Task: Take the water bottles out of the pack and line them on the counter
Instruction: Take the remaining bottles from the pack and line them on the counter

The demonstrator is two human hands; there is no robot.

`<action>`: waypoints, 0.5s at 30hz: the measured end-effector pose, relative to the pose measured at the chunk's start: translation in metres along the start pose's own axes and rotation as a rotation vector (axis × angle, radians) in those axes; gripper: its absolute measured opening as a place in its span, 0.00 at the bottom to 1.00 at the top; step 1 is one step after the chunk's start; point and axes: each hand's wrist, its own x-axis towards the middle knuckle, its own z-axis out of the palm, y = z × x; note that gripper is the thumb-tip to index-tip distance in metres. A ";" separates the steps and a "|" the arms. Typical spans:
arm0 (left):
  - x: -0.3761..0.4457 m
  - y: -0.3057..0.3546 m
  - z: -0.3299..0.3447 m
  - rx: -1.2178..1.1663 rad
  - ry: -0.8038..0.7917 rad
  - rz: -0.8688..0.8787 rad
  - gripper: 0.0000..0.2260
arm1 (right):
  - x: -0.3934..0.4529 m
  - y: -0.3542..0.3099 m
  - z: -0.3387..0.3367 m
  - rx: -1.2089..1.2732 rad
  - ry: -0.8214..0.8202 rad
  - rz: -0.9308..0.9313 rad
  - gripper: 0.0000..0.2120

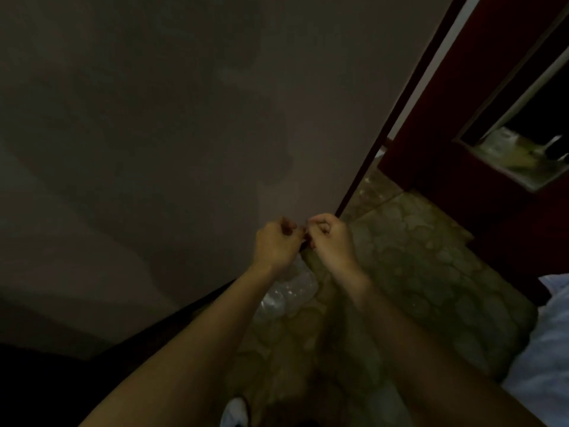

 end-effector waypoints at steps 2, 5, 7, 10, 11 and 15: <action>0.012 -0.021 0.011 0.005 -0.012 -0.076 0.11 | 0.015 0.026 0.010 -0.015 -0.046 0.069 0.03; 0.032 -0.046 0.029 -0.016 -0.015 -0.179 0.09 | 0.039 0.063 0.022 -0.057 -0.112 0.154 0.05; 0.046 -0.059 0.043 -0.036 -0.006 -0.258 0.10 | 0.058 0.085 0.027 -0.069 -0.172 0.200 0.06; 0.075 -0.077 0.069 -0.103 0.020 -0.343 0.12 | 0.094 0.118 0.027 -0.082 -0.289 0.265 0.06; 0.085 -0.083 0.079 -0.110 0.026 -0.371 0.12 | 0.107 0.131 0.027 -0.096 -0.331 0.280 0.04; 0.128 -0.115 0.122 -0.172 0.107 -0.537 0.09 | 0.163 0.185 0.033 -0.192 -0.524 0.321 0.09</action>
